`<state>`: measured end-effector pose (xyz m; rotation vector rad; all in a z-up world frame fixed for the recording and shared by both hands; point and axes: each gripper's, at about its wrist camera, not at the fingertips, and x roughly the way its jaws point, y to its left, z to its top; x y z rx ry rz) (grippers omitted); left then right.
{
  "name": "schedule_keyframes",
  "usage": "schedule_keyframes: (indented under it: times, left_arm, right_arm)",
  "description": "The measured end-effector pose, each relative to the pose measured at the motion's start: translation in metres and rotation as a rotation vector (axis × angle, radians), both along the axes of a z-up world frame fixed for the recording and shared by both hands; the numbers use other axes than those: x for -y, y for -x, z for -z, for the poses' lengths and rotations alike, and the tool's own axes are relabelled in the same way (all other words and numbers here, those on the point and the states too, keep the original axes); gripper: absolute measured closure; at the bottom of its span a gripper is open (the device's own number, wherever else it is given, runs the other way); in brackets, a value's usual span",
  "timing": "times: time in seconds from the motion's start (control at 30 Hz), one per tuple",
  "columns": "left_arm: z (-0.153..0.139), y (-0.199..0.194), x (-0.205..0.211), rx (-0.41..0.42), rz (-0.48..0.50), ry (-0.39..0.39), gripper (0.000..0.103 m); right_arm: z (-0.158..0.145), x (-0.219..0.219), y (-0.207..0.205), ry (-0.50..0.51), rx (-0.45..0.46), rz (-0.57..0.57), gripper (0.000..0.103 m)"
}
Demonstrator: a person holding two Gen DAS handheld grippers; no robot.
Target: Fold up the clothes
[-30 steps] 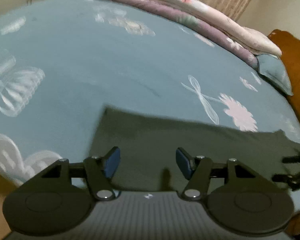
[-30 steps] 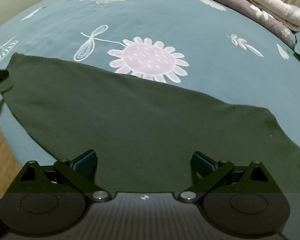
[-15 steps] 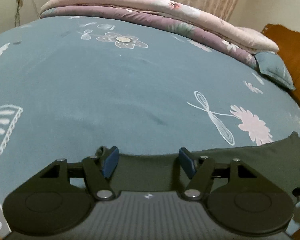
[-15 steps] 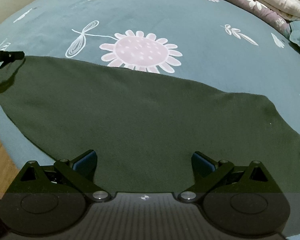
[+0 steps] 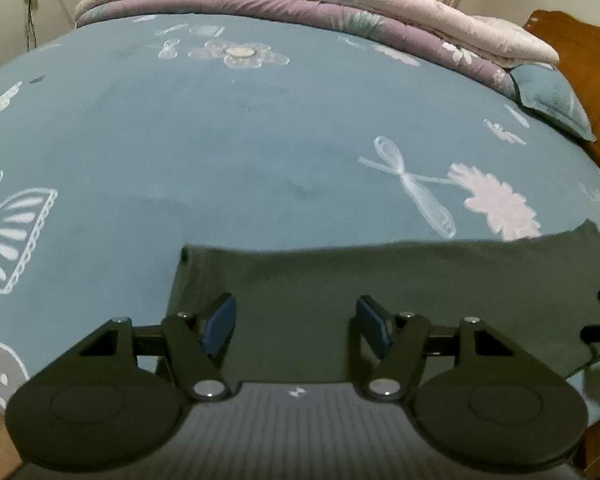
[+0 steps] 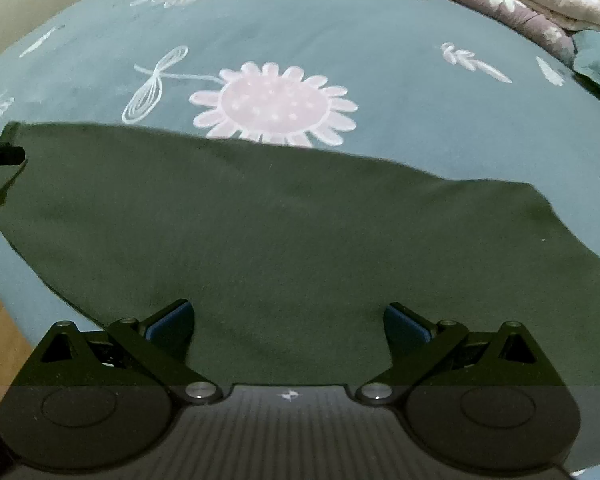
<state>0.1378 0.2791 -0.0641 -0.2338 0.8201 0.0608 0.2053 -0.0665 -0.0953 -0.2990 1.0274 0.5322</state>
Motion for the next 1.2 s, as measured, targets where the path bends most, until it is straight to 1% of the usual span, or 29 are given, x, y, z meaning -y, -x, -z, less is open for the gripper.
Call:
schedule_keyframes:
  times: [0.07,0.2,0.23,0.3,0.43,0.53,0.67,0.77,0.83,0.87,0.97,1.07,1.2]
  left_arm:
    - [-0.012,-0.006,0.008,0.027,0.021,-0.006,0.031]
    - [-0.021,-0.023,0.046,0.028,0.1,-0.105,0.031]
    - [-0.022,-0.026,0.057,0.026,0.118,-0.12,0.031]
    - [-0.026,-0.026,0.082,0.026,0.141,-0.131,0.031]
    - [-0.034,-0.02,0.128,0.042,0.205,-0.126,0.03]
    - [-0.038,-0.011,0.161,0.027,0.192,-0.164,0.03]
    - [-0.046,0.003,0.192,0.014,0.171,-0.177,0.03]
    - [-0.051,0.005,0.206,0.006,0.162,-0.197,0.03]
    - [-0.054,0.007,0.215,0.0,0.156,-0.21,0.03]
    - [-0.056,0.007,0.219,-0.002,0.153,-0.217,0.03]
    - [-0.06,0.005,0.229,-0.004,0.154,-0.229,0.03]
    - [-0.062,0.002,0.24,-0.01,0.166,-0.249,0.03]
    - [-0.059,-0.004,0.253,-0.029,0.189,-0.239,0.03]
  right_arm:
    - [-0.008,0.011,0.0,-0.016,0.029,0.032,0.0]
    - [-0.025,0.05,0.0,-0.038,0.123,0.132,0.0]
    - [-0.029,0.063,0.0,-0.039,0.148,0.161,0.0]
    - [-0.034,0.094,-0.004,-0.037,0.18,0.221,0.0]
    - [-0.037,0.16,-0.017,-0.046,0.221,0.332,0.0]
    - [-0.035,0.207,-0.034,-0.07,0.244,0.388,0.0]
    - [-0.027,0.254,-0.062,-0.109,0.259,0.427,0.0]
    - [-0.015,0.277,-0.085,-0.174,0.229,0.431,0.0]
    - [-0.004,0.286,-0.099,-0.211,0.192,0.428,0.0]
    - [0.003,0.29,-0.107,-0.219,0.179,0.432,0.0]
    - [0.012,0.303,-0.124,-0.231,0.185,0.459,0.0]
    - [0.0,0.311,-0.123,-0.284,0.189,0.467,0.0]
    - [-0.021,0.311,-0.081,-0.313,0.225,0.418,0.0]
